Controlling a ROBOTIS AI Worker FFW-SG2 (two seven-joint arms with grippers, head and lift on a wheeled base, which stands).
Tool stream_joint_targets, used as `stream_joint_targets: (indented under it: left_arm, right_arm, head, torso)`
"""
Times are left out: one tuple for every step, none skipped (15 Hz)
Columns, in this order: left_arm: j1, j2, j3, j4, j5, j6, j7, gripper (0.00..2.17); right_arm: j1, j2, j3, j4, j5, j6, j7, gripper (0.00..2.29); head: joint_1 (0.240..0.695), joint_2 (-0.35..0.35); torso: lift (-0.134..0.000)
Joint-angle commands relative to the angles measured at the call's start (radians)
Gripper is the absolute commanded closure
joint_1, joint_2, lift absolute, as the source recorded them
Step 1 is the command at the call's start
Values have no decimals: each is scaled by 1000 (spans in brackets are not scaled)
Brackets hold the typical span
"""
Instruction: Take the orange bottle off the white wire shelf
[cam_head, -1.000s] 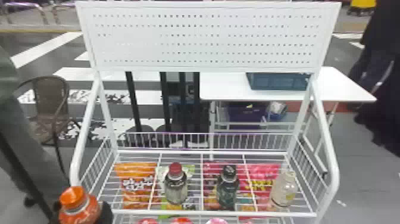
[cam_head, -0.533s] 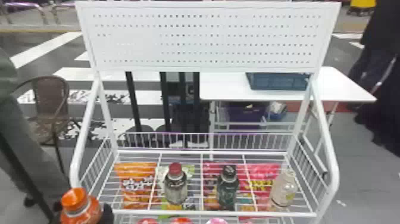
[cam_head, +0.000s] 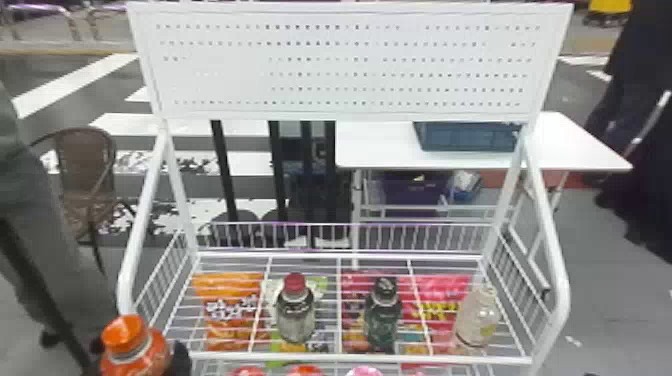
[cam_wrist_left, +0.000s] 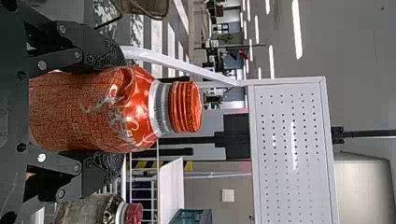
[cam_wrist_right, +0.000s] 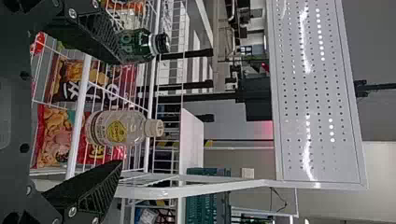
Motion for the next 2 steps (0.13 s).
stream_joint_targets:
  left_arm:
    - [-2, 0, -3, 2, 0, 0, 0, 974]
    - [-2, 0, -5, 6, 0, 0, -1, 974]
  right_arm:
    - [-1, 0, 0, 2, 2, 0, -1, 144]
    - [-4, 0, 0, 5, 0, 3, 1, 144]
  head:
    - [499, 0]
    - [499, 0]
  torso:
    - [0]
    - [0]
